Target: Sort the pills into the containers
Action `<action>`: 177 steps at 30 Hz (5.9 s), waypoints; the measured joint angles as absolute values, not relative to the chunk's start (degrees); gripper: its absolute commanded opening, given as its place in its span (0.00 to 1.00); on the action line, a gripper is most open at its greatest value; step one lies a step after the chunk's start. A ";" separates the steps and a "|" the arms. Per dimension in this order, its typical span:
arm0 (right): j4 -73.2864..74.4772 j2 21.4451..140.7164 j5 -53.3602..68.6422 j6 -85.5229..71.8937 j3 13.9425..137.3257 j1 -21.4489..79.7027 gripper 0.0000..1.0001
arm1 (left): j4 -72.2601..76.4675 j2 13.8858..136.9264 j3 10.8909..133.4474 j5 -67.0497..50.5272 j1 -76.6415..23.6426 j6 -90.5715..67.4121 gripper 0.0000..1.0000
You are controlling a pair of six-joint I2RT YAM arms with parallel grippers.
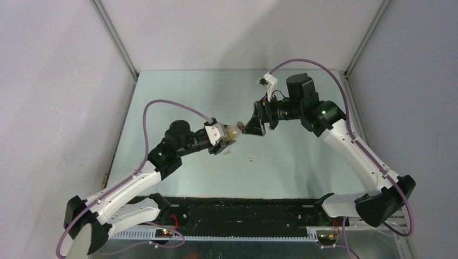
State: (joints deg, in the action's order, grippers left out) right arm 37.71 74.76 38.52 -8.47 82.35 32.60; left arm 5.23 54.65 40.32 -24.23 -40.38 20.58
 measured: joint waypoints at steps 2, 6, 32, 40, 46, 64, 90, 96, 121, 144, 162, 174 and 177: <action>38.87 75.07 40.07 -5.58 82.61 33.12 0.88 | 4.40 54.65 40.60 -25.47 -40.38 20.67 0.00; 41.47 77.41 40.18 -1.50 84.99 34.96 0.85 | 3.14 54.68 41.19 -27.33 -40.38 21.04 0.00; 37.28 80.25 14.59 -44.42 85.65 42.13 0.99 | 5.15 54.65 40.97 -22.22 -40.25 21.06 0.00; 31.00 74.06 20.67 -37.47 81.60 35.90 0.94 | 6.11 54.65 40.77 -22.46 -40.38 21.04 0.00; 32.23 72.62 33.28 -16.73 81.36 31.59 0.90 | 5.41 54.65 40.77 -25.26 -40.38 21.06 0.00; 38.52 74.96 41.06 6.59 81.36 35.68 0.77 | -4.05 57.74 44.64 -33.63 -40.38 24.69 0.00; 35.55 77.01 35.77 -2.81 81.36 38.28 0.29 | -0.78 55.92 43.66 -28.62 -40.36 25.47 0.00; 32.25 77.58 25.06 -20.32 81.36 41.34 0.09 | -0.01 55.31 42.74 -24.51 -39.99 25.50 0.00; 32.88 70.94 33.67 -5.06 79.90 37.89 0.83 | 2.02 54.50 42.52 -23.75 -40.38 24.93 0.00; 36.97 76.40 38.61 16.73 80.82 39.05 0.49 | -1.87 53.87 42.54 -28.84 -40.38 27.66 0.00; 34.85 81.67 12.78 -16.14 87.31 49.15 0.42 | -3.29 53.63 42.54 -18.98 -39.42 29.04 0.00; 31.83 82.26 -4.73 -36.25 91.77 50.94 0.78 | -0.99 53.12 42.50 -17.58 -40.38 30.61 0.00; 30.59 79.24 -1.58 -33.82 88.75 48.40 0.80 | -1.02 53.10 42.41 -17.78 -40.38 30.61 0.00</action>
